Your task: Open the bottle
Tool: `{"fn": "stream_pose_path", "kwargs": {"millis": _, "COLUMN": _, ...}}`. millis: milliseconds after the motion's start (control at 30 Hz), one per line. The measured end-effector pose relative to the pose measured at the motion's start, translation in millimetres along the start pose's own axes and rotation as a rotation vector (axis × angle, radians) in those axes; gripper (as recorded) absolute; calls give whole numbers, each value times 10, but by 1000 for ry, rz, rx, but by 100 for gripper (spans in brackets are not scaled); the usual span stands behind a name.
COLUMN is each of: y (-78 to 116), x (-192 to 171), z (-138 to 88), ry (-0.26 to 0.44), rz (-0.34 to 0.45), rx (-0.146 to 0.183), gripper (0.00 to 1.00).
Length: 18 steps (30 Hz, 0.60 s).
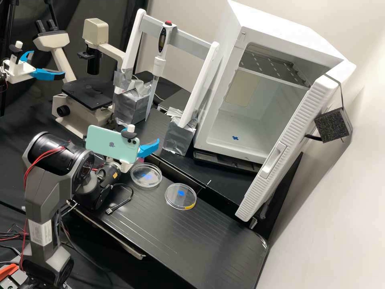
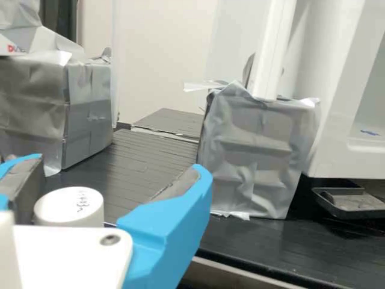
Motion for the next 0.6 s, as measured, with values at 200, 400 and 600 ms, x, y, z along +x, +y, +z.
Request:
{"fn": "stream_pose_path", "kwargs": {"millis": 200, "y": 6, "x": -14, "z": -18, "ry": 7, "rz": 2, "rx": 1, "gripper": 0}}
{"fn": "stream_pose_path", "kwargs": {"millis": 400, "y": -1, "x": -16, "z": -35, "ry": 15, "rz": -1, "rx": 1, "gripper": 0}}
{"fn": "stream_pose_path", "kwargs": {"millis": 600, "y": -11, "x": -16, "z": -48, "ry": 23, "rz": -7, "rx": -1, "gripper": 0}}
